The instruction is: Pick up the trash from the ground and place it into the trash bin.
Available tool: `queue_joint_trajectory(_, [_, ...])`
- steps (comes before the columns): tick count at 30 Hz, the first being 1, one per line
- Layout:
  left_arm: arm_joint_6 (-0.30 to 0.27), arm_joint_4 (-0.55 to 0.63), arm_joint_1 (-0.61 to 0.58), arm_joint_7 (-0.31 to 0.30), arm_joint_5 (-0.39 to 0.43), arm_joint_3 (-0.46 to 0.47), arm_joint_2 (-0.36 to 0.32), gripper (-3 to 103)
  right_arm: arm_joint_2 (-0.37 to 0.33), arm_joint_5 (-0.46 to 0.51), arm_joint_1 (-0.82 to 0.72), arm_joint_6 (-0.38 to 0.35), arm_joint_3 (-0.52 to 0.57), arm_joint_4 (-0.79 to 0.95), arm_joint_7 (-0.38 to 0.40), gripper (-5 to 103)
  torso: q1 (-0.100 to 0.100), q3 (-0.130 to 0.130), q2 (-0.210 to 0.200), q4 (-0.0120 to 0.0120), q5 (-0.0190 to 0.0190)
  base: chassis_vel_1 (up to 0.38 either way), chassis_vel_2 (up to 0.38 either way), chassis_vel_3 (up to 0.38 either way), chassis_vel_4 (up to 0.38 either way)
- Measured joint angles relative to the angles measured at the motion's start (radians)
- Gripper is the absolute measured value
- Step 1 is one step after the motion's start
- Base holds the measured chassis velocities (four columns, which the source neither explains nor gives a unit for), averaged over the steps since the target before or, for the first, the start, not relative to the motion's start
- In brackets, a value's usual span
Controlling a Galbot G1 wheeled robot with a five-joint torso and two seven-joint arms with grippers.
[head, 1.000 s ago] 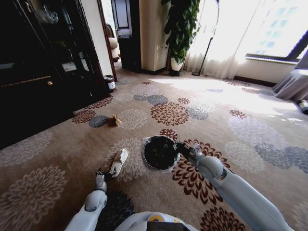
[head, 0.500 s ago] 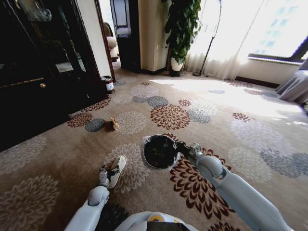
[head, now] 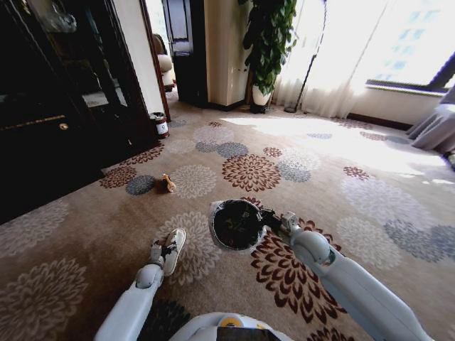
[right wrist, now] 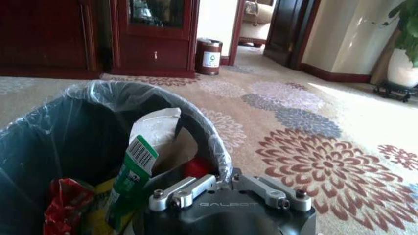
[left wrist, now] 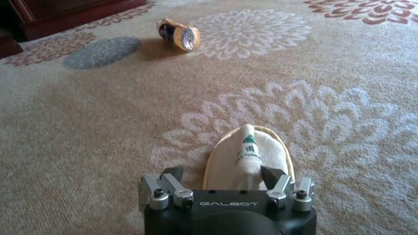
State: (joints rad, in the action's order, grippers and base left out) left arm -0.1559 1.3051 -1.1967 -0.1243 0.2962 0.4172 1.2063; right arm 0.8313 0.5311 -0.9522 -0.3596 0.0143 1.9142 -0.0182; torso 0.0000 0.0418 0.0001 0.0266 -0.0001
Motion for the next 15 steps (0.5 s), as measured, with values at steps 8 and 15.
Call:
queue_joint_trajectory(8, [0.005, -0.013, -0.003, 0.011, -0.004, -0.001, 0.005, 61, 0.003, -0.002, 0.0, 0.009, -0.005, -0.008, 0.0, 1, 0.0, 0.0, 0.0, 0.0, 0.0001, 0.0, 0.0, 0.0, 0.0])
queue_joint_trajectory(15, [0.004, -0.014, -0.002, 0.013, -0.008, -0.002, 0.006, 45, -0.002, -0.001, 0.002, 0.013, -0.005, -0.008, 0.0, 1, 0.0, 0.0, 0.0, 0.0, 0.0, 0.0, 0.0, 0.0, 0.0])
